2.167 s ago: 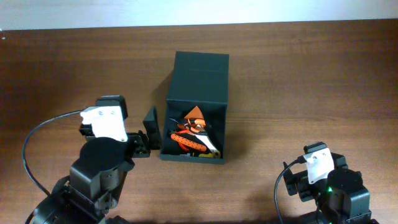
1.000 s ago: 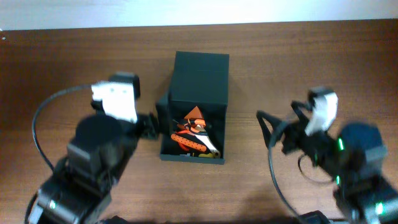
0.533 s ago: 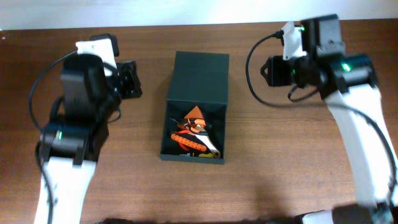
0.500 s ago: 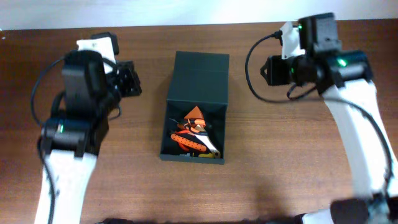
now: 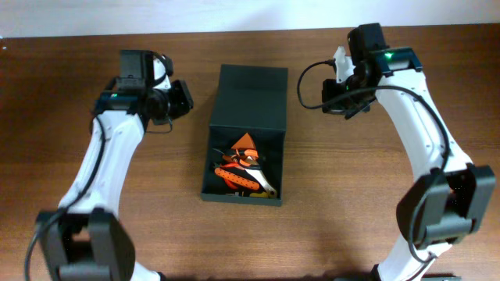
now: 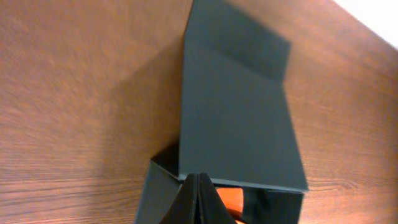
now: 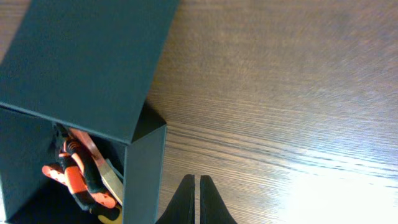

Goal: Pack container
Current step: 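Grip the box lid edges with both grippers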

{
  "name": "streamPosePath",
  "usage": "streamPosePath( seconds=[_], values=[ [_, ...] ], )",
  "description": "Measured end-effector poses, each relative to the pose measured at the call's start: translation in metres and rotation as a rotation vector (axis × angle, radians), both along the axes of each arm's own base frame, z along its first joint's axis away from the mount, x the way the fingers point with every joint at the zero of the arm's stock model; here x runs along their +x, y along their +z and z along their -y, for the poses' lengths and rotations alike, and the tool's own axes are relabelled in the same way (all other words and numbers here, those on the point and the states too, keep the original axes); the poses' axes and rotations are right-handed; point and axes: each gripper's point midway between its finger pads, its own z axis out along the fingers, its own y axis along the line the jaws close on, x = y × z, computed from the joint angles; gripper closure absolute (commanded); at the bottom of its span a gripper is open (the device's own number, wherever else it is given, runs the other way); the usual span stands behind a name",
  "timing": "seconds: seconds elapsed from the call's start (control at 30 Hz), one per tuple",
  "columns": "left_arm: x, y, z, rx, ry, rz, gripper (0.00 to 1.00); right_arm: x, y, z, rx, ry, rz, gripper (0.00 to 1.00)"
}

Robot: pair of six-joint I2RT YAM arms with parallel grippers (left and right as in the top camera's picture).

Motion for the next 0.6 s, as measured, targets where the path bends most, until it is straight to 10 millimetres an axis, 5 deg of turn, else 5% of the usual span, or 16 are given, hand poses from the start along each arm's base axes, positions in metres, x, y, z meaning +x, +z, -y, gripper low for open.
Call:
streamPosePath(
  seconds=[0.23, 0.6],
  values=[
    [0.003, -0.063, 0.011, -0.083, 0.031, -0.175, 0.98, -0.001, -0.05, -0.01, 0.053, -0.025, -0.152, 0.96],
    [0.01, -0.096, 0.019, -0.148, 0.056, -0.241, 0.98, -0.001, -0.095, -0.031, 0.179, -0.066, -0.292, 0.96]
  ],
)
